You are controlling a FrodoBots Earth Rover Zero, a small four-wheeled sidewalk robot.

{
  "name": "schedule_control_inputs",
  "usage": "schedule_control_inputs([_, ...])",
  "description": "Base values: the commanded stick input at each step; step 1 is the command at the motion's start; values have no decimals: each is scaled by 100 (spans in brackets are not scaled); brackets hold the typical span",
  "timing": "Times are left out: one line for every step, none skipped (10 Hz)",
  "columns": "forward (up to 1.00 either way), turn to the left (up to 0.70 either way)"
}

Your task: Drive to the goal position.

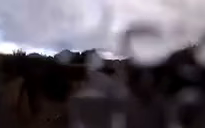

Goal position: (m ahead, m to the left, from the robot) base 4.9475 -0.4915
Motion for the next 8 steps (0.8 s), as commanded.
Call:
schedule_control_inputs([70, 0])
schedule_control_inputs([70, 0])
schedule_control_inputs([70, 0])
schedule_control_inputs([70, 0])
schedule_control_inputs([70, 0])
schedule_control_inputs([70, 0])
schedule_control_inputs([70, 1])
schedule_control_inputs([70, 6])
